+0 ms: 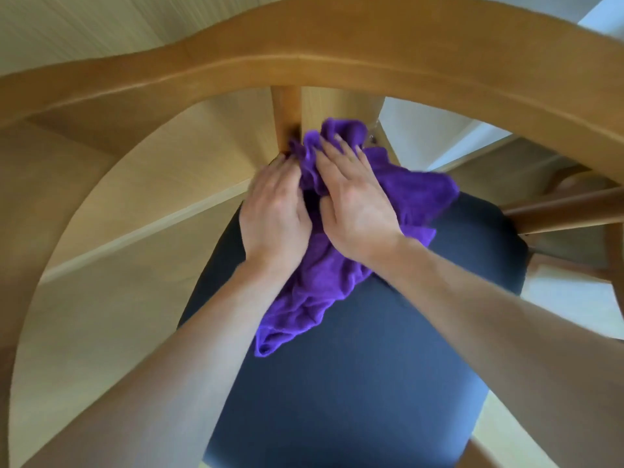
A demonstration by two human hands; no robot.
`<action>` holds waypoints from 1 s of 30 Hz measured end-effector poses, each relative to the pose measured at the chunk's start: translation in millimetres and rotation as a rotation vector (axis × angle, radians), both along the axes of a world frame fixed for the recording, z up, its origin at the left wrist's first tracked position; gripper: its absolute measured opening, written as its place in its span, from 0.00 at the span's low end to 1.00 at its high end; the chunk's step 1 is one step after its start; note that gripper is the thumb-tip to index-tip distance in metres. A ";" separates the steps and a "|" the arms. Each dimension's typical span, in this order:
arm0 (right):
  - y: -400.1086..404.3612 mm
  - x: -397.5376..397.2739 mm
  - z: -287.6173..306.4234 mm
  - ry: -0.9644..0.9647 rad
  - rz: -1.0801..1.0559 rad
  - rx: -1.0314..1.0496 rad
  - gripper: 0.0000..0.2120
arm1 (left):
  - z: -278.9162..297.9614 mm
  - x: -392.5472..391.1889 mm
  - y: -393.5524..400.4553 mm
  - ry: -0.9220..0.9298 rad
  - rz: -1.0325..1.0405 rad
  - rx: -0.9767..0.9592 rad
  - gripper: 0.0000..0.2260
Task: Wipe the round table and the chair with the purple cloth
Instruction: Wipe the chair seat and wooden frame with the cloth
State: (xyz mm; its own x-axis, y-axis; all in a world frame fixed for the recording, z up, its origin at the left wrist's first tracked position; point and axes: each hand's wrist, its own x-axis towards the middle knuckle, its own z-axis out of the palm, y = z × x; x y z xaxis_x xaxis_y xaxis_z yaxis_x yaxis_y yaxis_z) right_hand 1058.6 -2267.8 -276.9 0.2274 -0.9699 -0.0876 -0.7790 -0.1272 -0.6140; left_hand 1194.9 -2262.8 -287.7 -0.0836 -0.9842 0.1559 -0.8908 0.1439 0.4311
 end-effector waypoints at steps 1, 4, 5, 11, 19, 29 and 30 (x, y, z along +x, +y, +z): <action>-15.2 4.8 -1.7 0.039 0.033 0.023 0.33 | -1.6 2.9 -10.5 -0.013 0.031 0.028 0.18; -37.8 11.4 -13.2 0.252 0.130 0.163 0.33 | -15.7 2.4 -19.8 -0.114 -0.008 0.209 0.23; -37.8 10.7 -17.2 0.299 0.140 0.187 0.34 | -21.6 0.7 -17.2 -0.132 -0.029 0.236 0.25; -27.1 8.4 -16.3 0.317 0.090 0.175 0.32 | -27.0 4.4 -13.1 -0.155 -0.115 0.247 0.30; -12.9 -12.3 -6.5 0.290 0.004 0.231 0.32 | -22.1 -12.6 -14.1 -0.176 -0.250 0.255 0.29; 24.4 -73.8 -0.3 0.315 -0.140 0.301 0.33 | -18.9 -67.8 -1.9 -0.206 -0.487 0.261 0.30; 28.6 -79.9 0.1 0.317 -0.154 0.302 0.33 | -19.0 -73.1 -0.1 -0.211 -0.508 0.258 0.30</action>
State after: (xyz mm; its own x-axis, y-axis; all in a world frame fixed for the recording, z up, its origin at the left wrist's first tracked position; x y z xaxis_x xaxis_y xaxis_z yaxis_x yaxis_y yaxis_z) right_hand 978.7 -2239.2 -276.8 -0.0011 -0.9105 -0.4134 -0.9301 0.1528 -0.3341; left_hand 1121.9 -2262.9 -306.7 -0.5558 -0.8171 -0.1532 -0.8081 0.4878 0.3302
